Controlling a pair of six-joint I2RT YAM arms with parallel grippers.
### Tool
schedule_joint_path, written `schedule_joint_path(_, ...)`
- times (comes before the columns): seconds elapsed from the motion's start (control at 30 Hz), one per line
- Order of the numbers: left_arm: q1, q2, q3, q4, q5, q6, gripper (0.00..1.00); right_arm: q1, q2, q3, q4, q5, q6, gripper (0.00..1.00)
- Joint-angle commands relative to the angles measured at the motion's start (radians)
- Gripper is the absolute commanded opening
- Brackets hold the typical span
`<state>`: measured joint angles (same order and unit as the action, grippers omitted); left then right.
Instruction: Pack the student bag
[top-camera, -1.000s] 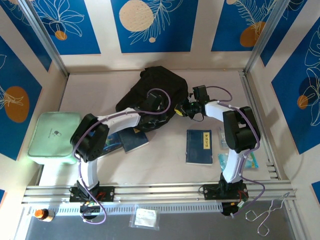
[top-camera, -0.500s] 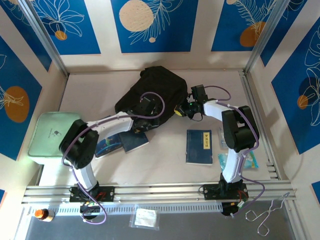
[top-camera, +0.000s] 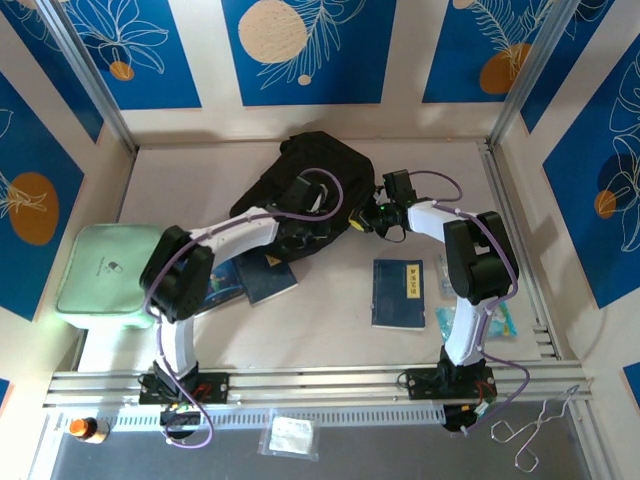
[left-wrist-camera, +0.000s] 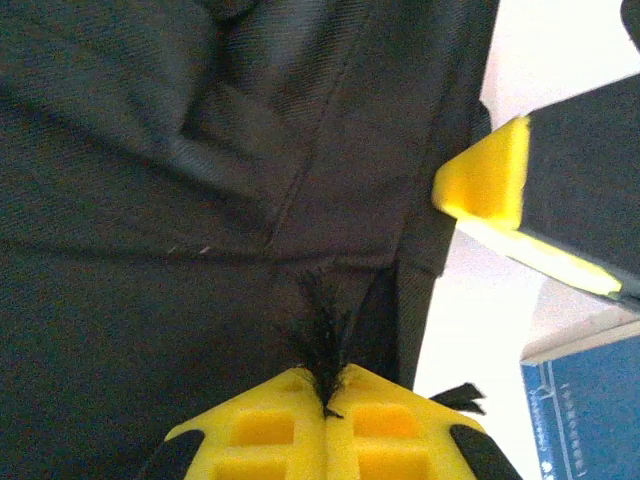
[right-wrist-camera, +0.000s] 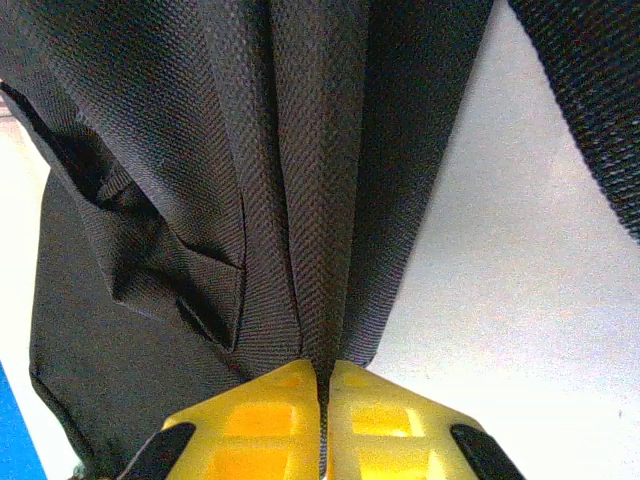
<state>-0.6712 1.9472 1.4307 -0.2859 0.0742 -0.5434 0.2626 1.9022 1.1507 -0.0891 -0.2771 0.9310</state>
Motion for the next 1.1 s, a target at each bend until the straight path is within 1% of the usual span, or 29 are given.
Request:
schedule_joint_path(0.0, 0.014, 0.068, 0.104, 0.023, 0.092, 0.021, 0.00, 0.002, -0.008, -0.030, -0.003, -0.028, -0.019, 0.07)
schedule_joint_path(0.17, 0.014, 0.142, 0.205, -0.015, 0.107, 0.026, 0.00, 0.000, -0.012, -0.045, 0.011, -0.037, -0.015, 0.07)
schedule_joint_path(0.2, 0.016, 0.141, 0.214, -0.028, 0.096, 0.033, 0.03, 0.000, -0.013, -0.047, 0.011, -0.038, -0.012, 0.07)
schedule_joint_path(0.3, 0.019, 0.108, 0.209, -0.062, 0.054, 0.065, 0.23, -0.007, -0.017, -0.051, 0.014, -0.039, -0.012, 0.07)
schedule_joint_path(0.37, 0.027, 0.077, 0.199, -0.094, 0.038, 0.098, 0.32, -0.008, -0.019, -0.052, 0.014, -0.040, -0.013, 0.07)
schedule_joint_path(0.47, 0.043, 0.030, 0.160, -0.108, 0.082, 0.168, 0.45, -0.010, -0.020, -0.051, 0.016, -0.046, -0.017, 0.07)
schedule_joint_path(0.53, 0.051, 0.013, 0.138, -0.118, 0.117, 0.217, 0.48, -0.011, -0.020, -0.052, 0.017, -0.050, -0.018, 0.07)
schedule_joint_path(0.7, 0.055, 0.018, 0.128, -0.189, 0.228, 0.352, 0.48, -0.011, -0.014, -0.049, 0.020, -0.054, -0.021, 0.07)
schedule_joint_path(0.77, 0.055, 0.028, 0.131, -0.215, 0.257, 0.399, 0.47, -0.011, -0.014, -0.048, 0.019, -0.058, -0.021, 0.07)
schedule_joint_path(0.87, 0.055, 0.051, 0.151, -0.252, 0.269, 0.454, 0.42, -0.011, -0.013, -0.046, 0.017, -0.057, -0.025, 0.07)
schedule_joint_path(0.93, 0.055, 0.070, 0.168, -0.271, 0.254, 0.467, 0.37, -0.012, -0.012, -0.045, 0.015, -0.056, -0.024, 0.07)
schedule_joint_path(1.0, 0.054, 0.088, 0.181, -0.283, 0.226, 0.469, 0.28, -0.011, -0.013, -0.045, 0.016, -0.054, -0.023, 0.07)
schedule_joint_path(1.07, 0.055, 0.100, 0.188, -0.292, 0.222, 0.473, 0.26, -0.011, -0.011, -0.045, 0.017, -0.055, -0.019, 0.07)
